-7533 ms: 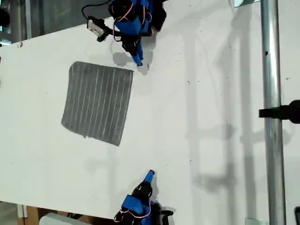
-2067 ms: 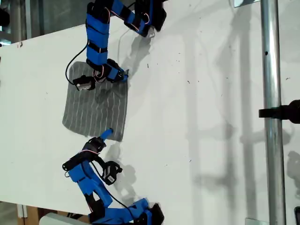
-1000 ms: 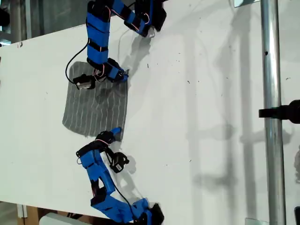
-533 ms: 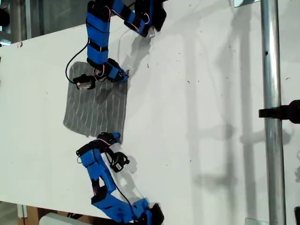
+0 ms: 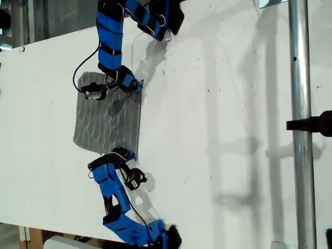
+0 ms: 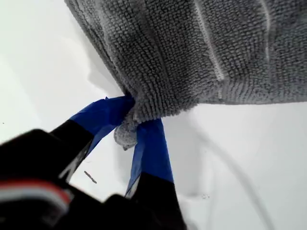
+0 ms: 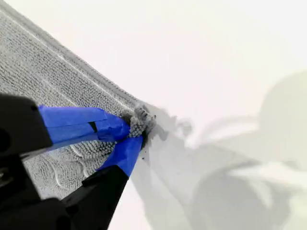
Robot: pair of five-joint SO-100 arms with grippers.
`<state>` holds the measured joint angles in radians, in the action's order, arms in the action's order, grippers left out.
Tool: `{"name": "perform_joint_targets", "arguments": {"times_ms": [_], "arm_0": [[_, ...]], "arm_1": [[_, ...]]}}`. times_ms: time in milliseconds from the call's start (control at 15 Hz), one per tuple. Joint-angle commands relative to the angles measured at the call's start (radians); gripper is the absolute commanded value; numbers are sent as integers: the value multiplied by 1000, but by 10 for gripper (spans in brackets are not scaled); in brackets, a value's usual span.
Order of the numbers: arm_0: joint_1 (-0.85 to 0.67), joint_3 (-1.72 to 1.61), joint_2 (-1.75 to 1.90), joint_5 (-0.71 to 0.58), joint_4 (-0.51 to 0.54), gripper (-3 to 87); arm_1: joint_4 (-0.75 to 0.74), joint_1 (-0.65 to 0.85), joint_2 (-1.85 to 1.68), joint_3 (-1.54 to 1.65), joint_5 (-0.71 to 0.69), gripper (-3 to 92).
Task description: Grasp corners of a towel and fold twice.
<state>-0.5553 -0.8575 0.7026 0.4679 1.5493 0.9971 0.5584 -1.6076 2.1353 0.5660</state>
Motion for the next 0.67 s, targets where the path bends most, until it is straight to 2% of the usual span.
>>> {"name": "perform_joint_targets", "arguments": {"times_ms": [0, 200, 533, 600], "arm_0": [[92, -58, 81, 28, 46, -14], [163, -97, 206, 54, 104, -14], [153, -127, 219, 84, 86, -13], [147, -126, 232, 127, 106, 97]], "arm_1": [[3, 0, -61, 14, 12, -2], [-17, 8, -77, 41, 12, -2], [-29, 3, -95, 58, 12, -2], [-31, 5, -103, 67, 12, -2]]}}
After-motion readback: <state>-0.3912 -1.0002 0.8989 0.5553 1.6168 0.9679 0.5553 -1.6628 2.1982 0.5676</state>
